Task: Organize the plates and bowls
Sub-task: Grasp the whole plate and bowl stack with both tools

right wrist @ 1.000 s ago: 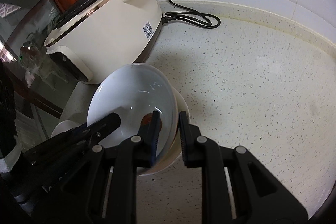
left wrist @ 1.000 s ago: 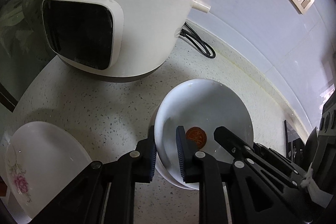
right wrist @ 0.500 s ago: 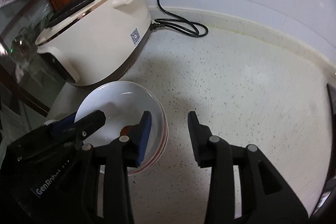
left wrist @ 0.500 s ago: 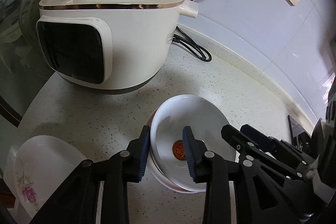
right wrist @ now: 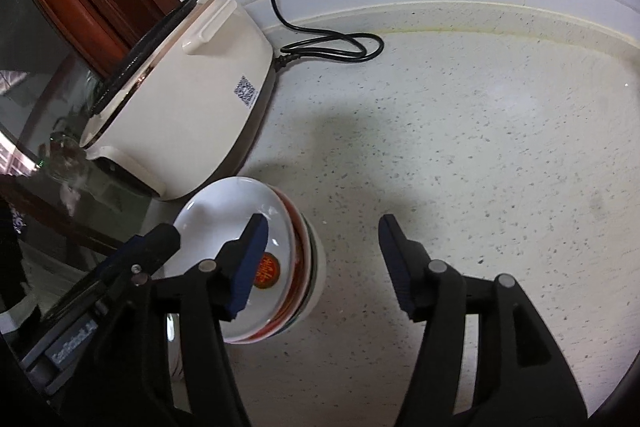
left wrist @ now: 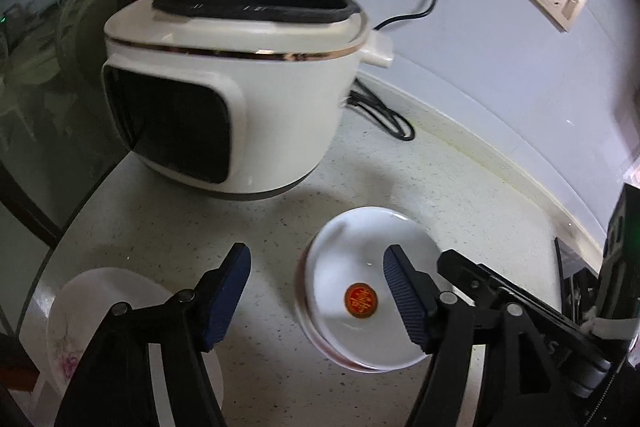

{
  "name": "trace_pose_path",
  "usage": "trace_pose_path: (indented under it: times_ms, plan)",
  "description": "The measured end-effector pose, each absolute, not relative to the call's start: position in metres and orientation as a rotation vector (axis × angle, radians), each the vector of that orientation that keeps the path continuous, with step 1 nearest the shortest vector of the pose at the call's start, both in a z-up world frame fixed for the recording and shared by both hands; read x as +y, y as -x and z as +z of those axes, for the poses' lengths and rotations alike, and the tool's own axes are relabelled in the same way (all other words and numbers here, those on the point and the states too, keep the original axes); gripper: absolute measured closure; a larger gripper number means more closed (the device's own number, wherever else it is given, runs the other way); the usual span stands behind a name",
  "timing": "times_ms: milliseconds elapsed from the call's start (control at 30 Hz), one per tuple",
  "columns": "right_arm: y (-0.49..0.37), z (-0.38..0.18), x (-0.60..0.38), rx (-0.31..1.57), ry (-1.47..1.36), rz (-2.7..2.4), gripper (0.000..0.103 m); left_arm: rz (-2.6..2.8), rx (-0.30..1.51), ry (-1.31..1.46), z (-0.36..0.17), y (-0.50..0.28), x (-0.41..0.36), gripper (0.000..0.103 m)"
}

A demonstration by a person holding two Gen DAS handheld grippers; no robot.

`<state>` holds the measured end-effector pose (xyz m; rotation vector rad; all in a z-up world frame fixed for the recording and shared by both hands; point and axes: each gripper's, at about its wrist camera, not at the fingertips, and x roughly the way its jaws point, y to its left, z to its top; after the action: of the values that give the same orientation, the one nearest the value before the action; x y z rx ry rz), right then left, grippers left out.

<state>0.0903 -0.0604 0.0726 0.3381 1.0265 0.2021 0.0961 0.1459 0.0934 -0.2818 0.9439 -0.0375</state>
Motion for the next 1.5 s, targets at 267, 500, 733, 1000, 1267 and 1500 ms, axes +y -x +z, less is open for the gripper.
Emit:
trace_pose_path:
  times_ms: [267, 500, 733, 1000, 1267, 1500]
  plan:
    - [-0.092, 0.058, -0.062, 1.078, -0.403, 0.224, 0.037, -0.057, 1.023, 0.386, 0.073, -0.107, 0.154, 0.033]
    - [-0.096, 0.036, -0.063, 1.157, -0.449, 0.243, 0.037, -0.045, 1.114, 0.483, 0.043, -0.117, 0.162, 0.033]
    - [-0.104, 0.024, -0.057, 1.196, -0.441, 0.262, 0.037, -0.035, 1.147, 0.514, 0.029, -0.125, 0.163, 0.033]
    - [-0.112, 0.009, -0.055, 1.242, -0.473, 0.283, 0.037, -0.019, 1.135, 0.533, 0.025, -0.131, 0.166, 0.033]
    - [-0.115, 0.001, -0.046, 1.261, -0.553, 0.368, 0.054, -0.022, 1.112, 0.548, 0.025, -0.131, 0.17, 0.039]
    - [-0.115, -0.004, -0.043, 1.285, -0.61, 0.384, 0.058, -0.079, 1.118, 0.561, 0.029, -0.129, 0.165, 0.068]
